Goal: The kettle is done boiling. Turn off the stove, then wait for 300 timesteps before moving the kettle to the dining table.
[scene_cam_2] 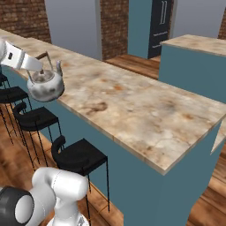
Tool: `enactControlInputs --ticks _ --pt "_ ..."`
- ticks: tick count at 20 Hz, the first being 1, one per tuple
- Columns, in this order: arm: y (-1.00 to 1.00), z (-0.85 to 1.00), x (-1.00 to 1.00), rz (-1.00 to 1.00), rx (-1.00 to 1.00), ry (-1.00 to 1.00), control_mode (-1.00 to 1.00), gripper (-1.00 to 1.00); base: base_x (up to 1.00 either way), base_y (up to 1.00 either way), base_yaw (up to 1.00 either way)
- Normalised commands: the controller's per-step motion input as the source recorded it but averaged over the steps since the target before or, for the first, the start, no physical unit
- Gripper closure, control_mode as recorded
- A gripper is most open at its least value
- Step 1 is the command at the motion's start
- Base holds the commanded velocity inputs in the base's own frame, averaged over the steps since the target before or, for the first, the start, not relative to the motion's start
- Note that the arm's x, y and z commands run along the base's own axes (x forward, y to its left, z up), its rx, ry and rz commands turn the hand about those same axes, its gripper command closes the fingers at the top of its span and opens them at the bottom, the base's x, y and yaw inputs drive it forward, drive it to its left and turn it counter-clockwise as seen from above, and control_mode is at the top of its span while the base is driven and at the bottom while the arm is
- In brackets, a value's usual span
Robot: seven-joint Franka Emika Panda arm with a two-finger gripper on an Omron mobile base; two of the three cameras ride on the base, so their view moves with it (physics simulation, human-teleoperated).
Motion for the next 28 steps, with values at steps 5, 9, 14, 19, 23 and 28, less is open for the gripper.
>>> enactControlInputs --ticks 5,9,14,19,23,28 --pt "-0.16 -0.02 0.39 0.00 0.04 0.00 -1.00 1.00 0.00 0.00 0.00" --pt "-0.13 -0.05 0.37 0.00 0.03 0.00 -1.00 1.00 0.00 0.00 0.00" --pt "-0.06 -0.12 0.31 0.00 0.00 0.00 -1.00 1.00 0.00 0.00 0.00" --pt "0.00 -0.11 0.33 0.00 0.00 0.02 -1.00 1.00 0.00 0.00 0.00" --pt "0.00 -0.05 0.31 0.00 0.00 0.01 -1.00 1.00 0.00 0.00 0.00" --pt "0.00 -0.06 0.26 0.00 0.00 0.00 -1.00 1.00 0.00 0.00 0.00"
